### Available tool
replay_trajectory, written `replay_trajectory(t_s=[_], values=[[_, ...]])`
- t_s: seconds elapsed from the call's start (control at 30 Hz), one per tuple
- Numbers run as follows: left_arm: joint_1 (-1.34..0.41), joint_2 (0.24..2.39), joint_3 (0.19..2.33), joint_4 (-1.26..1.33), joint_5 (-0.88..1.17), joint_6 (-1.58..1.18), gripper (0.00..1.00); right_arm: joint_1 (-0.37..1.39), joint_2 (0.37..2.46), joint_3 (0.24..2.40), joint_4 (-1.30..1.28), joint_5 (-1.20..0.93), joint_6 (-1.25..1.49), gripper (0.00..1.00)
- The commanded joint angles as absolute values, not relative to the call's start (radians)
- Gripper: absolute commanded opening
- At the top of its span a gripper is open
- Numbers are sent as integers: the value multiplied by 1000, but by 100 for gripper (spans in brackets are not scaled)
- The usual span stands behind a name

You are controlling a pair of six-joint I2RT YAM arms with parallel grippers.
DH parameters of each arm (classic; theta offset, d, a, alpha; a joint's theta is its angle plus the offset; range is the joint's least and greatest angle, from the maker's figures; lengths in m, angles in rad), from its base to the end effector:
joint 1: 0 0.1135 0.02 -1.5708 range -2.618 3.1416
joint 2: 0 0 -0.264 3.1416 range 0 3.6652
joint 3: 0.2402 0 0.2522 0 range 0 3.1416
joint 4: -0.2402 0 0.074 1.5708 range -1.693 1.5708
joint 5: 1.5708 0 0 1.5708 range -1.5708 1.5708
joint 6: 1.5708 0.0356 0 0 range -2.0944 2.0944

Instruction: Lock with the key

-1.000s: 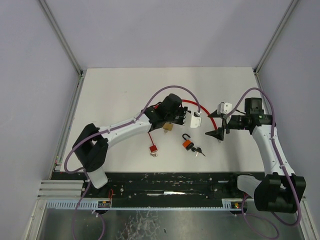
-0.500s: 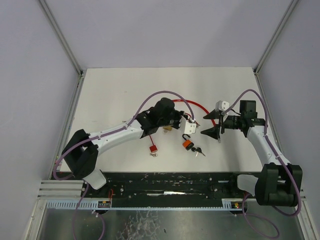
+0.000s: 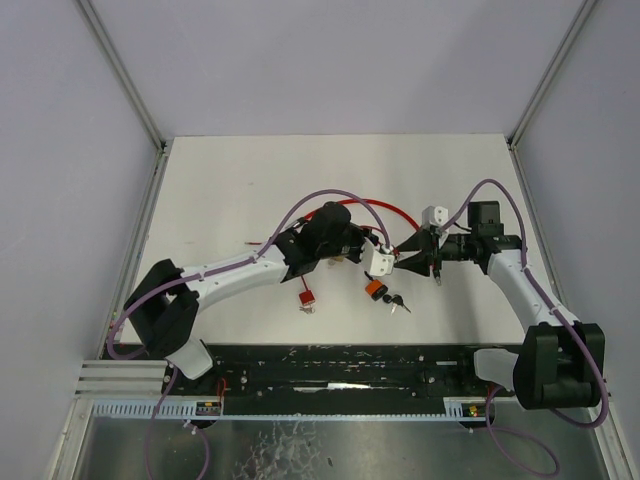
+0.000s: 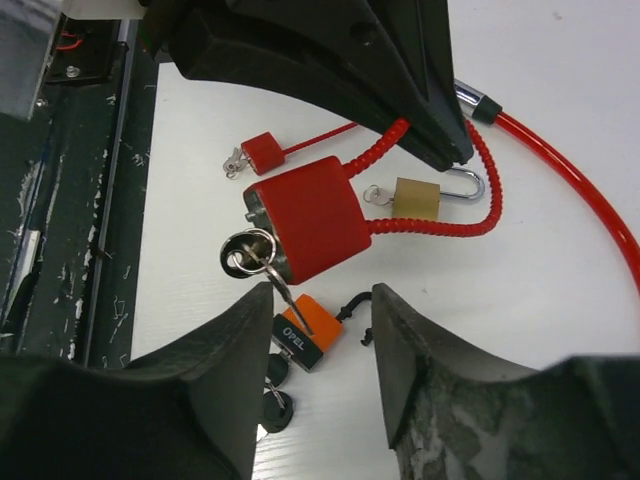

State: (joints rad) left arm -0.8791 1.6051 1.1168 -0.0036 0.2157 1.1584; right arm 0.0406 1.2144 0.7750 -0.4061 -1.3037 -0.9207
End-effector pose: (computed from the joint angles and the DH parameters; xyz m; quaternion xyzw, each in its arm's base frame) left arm 0.2298 -0.2894 0.2640 0.7553 0.4003 -0.0204 0.5186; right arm 0.2288 0.0437 0.2486 -0.5345 0.5595 0.3930 0.4968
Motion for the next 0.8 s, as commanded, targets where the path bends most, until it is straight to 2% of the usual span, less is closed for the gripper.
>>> replay_trajectory(t_s=[0.0,0.47,0.63,0.77], values=[[-882,1588,1113,106,184,1173,0,58,1220,821,-457,-1341,-968,46],[-881,1628,1144,70,132,1157,0,66,1182,858,-571,-1293,-1088,13],[-878,1636,1157,57,126,1142,0,66,1167,865,-594,-1260,-1115,4],[-872,1643,1169,41,118,1128,0,66,1152,870,-597,-1227,-1115,2]])
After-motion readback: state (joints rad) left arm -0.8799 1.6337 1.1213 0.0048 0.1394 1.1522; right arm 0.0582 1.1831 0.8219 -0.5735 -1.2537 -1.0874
